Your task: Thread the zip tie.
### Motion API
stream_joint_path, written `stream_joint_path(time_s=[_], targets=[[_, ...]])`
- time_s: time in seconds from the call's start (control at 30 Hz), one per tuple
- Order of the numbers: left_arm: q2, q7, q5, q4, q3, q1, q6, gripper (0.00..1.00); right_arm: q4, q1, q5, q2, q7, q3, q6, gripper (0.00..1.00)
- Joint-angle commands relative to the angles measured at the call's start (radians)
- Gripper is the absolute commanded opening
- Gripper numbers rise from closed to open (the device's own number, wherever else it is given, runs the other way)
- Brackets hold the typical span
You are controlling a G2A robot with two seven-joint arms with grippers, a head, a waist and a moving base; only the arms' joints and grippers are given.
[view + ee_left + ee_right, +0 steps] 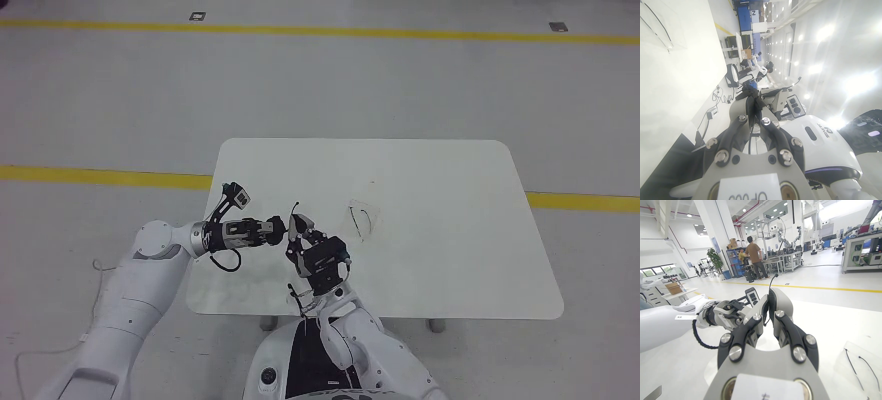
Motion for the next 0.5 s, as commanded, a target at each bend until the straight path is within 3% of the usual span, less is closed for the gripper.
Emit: stream_joint_path(time_s=[0.0, 0.47], targets=[[0.000, 0.000, 0.000, 0.000, 0.000, 0.000, 0.000, 0.00, 0.003, 0.003, 0.003, 0.001, 0.000, -0.002, 0.002, 0.00], [0.000, 0.000, 0.000, 0.000, 0.000, 0.000, 0.000, 0.00, -0.004, 0.005, 0.019, 0.012, -0.008, -0.016, -0.019, 0.00]])
